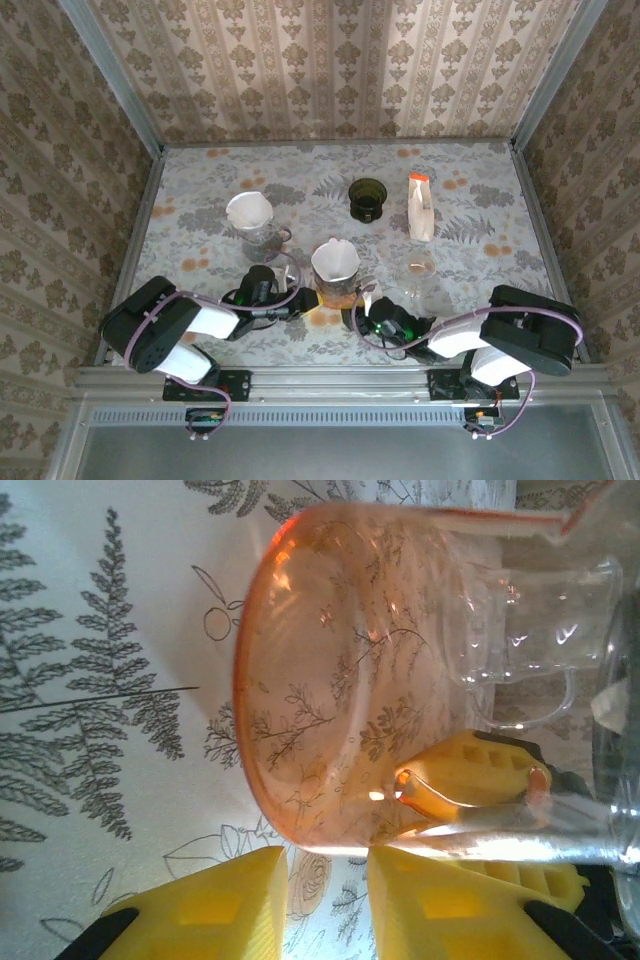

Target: Place the coffee filter in the dripper

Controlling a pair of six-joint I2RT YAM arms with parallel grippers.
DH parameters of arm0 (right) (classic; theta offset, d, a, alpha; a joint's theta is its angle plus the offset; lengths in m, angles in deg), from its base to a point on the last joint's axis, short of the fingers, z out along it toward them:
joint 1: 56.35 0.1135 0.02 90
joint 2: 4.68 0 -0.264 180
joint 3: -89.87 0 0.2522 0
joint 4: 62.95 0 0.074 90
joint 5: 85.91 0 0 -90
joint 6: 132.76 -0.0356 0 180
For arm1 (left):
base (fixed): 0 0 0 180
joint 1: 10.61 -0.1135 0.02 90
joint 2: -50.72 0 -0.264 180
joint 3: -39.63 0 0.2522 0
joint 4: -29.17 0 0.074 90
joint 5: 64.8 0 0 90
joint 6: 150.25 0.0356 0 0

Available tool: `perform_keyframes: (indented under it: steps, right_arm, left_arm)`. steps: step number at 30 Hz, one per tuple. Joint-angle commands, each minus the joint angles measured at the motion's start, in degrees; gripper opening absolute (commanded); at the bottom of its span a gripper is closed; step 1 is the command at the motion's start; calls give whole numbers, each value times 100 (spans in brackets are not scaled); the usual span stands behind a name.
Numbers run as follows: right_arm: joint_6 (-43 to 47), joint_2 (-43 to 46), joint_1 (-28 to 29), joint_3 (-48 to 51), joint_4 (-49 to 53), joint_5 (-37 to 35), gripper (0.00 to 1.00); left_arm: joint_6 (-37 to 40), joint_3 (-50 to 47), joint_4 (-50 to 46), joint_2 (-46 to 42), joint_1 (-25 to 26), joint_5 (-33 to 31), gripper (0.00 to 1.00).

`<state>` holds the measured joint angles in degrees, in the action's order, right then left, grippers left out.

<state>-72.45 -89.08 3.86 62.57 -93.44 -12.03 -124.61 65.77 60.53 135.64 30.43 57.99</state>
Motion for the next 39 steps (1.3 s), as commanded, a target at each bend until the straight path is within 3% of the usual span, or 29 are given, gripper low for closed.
perform_keyframes:
  steps: [1, 11, 23, 28, 39]
  right_arm:
    - [70, -243, -91, -186, -461, -134, 37]
    - [73, -929, -557, -590, -889, 62, 37]
    - [18, -1659, -899, -1230, -1054, 194, 37]
    - [-10, -1955, -1079, -1535, -1016, 211, 37]
    - [-186, -2234, -1292, -1918, -734, 430, 43]
  left_arm:
    - [-99, 85, 309, 7, -72, -14, 30]
    - [-182, -129, -287, -642, -132, -230, 33]
    - [81, -248, -3171, -3162, -113, -731, 38]
    - [63, -359, -3880, -3994, -95, -921, 42]
    - [203, -263, -4140, -4212, -26, -1116, 56]
